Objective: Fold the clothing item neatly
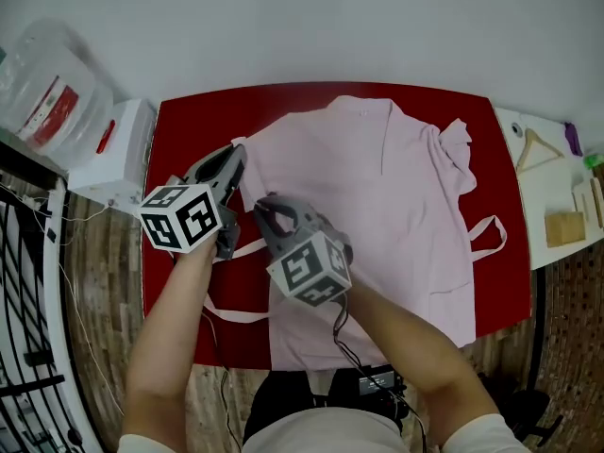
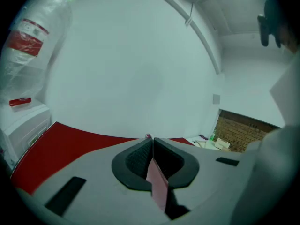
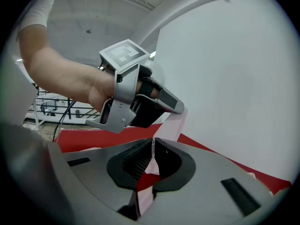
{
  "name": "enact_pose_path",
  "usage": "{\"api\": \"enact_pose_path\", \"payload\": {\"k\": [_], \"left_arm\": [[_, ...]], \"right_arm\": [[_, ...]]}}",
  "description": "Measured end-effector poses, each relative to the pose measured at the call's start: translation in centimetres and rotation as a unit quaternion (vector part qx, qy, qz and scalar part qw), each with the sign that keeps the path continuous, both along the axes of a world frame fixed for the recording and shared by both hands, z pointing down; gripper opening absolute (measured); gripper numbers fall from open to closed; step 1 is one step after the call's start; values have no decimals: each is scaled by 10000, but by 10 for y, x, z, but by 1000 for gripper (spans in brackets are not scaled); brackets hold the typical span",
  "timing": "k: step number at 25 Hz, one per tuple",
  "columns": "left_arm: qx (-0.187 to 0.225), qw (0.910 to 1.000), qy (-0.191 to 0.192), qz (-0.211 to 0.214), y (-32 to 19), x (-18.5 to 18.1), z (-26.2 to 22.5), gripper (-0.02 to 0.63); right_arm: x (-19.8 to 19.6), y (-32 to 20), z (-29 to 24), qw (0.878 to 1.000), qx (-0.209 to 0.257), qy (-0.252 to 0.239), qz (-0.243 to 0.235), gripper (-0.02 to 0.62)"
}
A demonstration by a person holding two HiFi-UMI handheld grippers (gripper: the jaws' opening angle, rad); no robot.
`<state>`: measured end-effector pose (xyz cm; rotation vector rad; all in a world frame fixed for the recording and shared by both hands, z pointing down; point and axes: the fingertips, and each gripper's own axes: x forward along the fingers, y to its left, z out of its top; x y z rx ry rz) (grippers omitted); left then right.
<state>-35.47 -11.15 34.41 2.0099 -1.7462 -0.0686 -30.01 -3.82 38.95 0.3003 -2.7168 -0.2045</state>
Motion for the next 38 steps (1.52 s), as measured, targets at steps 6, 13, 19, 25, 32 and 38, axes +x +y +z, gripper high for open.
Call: {"api": "enact_pose_path", "payload": {"k": [6, 13, 19, 25, 32, 38], "left_arm": [[-76, 9996, -153, 238, -30, 52, -4, 14], [-133, 9971, -325, 676, -66, 124, -5, 14], [-266, 9932, -510, 1009, -95, 190, 16, 14], [-537, 9912, -533, 1083, -119, 227, 47, 14], [-722, 9886, -566, 1192, -140, 259, 72, 14], [-799, 9860, -569, 1346, -153, 285, 85, 14]], "right_arm": [[49, -31, -1, 9992, -186, -116, 342, 29], [106, -61, 1, 9955, -426, -281, 795, 29], [155, -82, 16, 9915, -641, -281, 1099, 29], [197, -108, 42, 9829, -1008, -214, 1529, 29], [231, -131, 68, 9734, -1292, -191, 1884, 29], [250, -141, 78, 9687, -1420, -221, 2023, 29]]}}
